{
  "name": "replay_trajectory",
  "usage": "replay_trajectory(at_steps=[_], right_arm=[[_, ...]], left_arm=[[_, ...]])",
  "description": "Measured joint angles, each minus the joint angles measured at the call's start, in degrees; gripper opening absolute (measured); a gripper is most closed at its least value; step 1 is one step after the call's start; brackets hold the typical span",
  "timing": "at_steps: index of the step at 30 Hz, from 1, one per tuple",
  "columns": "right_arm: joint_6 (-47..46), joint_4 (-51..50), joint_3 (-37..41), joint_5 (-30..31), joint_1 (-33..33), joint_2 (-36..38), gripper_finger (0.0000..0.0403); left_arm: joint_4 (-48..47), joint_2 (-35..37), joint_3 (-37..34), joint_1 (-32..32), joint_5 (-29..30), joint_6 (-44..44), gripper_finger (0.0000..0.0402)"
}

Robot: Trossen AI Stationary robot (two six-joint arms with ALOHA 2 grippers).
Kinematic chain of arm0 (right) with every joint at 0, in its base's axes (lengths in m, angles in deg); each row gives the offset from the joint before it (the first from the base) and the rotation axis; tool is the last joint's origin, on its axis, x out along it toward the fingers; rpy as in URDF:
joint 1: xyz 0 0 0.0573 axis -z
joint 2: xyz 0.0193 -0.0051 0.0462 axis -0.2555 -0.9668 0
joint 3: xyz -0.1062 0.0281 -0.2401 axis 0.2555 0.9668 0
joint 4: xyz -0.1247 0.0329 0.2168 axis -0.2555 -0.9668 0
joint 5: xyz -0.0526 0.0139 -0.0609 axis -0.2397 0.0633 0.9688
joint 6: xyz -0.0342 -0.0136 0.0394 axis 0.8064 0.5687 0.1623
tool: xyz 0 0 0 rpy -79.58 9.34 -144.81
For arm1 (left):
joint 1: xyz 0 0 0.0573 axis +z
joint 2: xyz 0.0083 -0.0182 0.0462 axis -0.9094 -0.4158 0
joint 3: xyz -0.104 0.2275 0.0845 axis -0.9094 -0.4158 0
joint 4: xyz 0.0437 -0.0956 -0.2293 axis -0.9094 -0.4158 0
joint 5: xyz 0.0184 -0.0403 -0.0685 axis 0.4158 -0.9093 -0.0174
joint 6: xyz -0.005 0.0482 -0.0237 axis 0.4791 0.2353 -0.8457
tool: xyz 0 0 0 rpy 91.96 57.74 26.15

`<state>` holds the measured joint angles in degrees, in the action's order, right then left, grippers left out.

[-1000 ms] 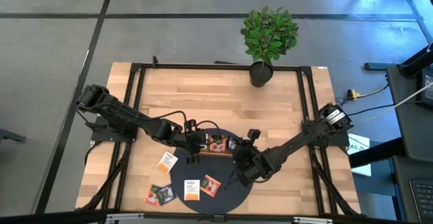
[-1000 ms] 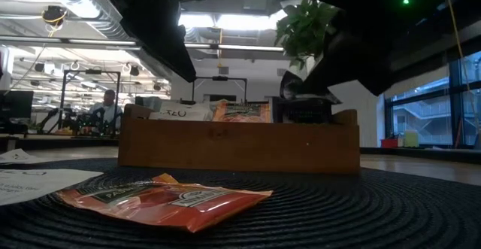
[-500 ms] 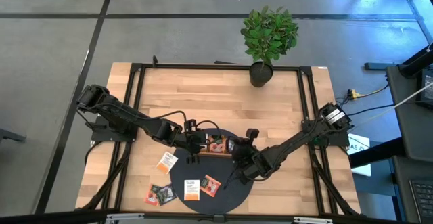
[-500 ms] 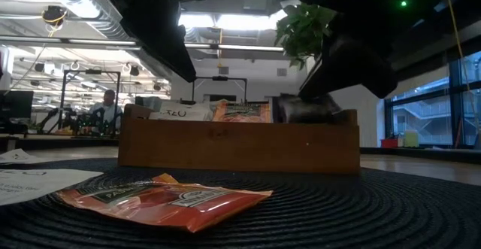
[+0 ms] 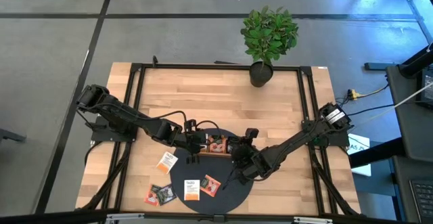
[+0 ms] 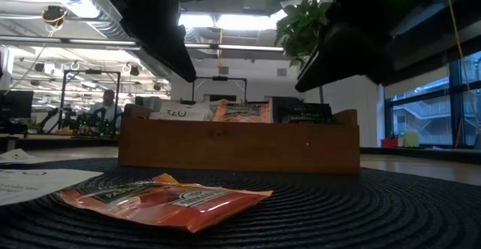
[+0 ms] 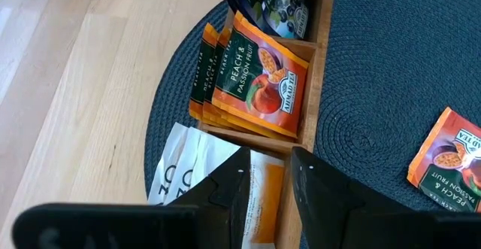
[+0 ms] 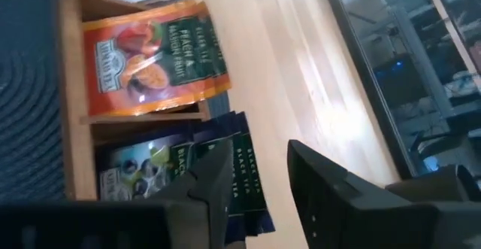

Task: Pick & Place Tea
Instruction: Put the orange black tea bag into the middle section of the wooden organizer

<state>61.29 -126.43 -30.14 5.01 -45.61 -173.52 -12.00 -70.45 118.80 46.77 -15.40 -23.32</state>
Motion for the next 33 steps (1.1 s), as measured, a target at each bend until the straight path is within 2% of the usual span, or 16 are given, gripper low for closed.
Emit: replay_trajectory(at_steps=[3,7,9,13,17,23,27,33], right_arm=[[0.45,-3.23,-3.15,-3.67,-0.15,0.00,0.0130],[3.37,-4.59,-5.23,-20.67,-0.04,0.11,0.0130],[5.96,-1.12,-4.25,-25.72,-0.06,0.11,0.0130],[9.75,5.78,-1.46,-28.36,-0.10,0.11,0.0130],[14.65,14.48,0.24,-31.18,-0.02,0.11,0.0130],[21.01,24.85,0.91,-40.83,0.05,0.11,0.0130],[20.93,29.72,0.93,-41.78,0.11,0.11,0.0130],[17.29,32.06,0.93,-43.88,0.11,0.11,0.0130]], left_arm=[[0.00,0.00,0.00,0.00,0.00,0.01,0.0095],[0.35,0.00,0.00,0.00,-0.55,-0.01,0.0095],[1.61,0.00,0.00,0.00,-2.13,-0.02,0.0095],[6.69,0.00,0.00,-0.16,-7.99,-0.02,0.0095],[10.43,-0.47,0.00,-3.44,-12.29,-0.06,0.0095],[21.32,-4.95,0.00,-10.78,-11.32,-1.59,0.0095],[29.69,-10.52,0.02,-14.17,-8.60,-2.80,0.0095],[33.16,-18.20,0.02,-16.72,-7.69,-11.31,0.0095]])
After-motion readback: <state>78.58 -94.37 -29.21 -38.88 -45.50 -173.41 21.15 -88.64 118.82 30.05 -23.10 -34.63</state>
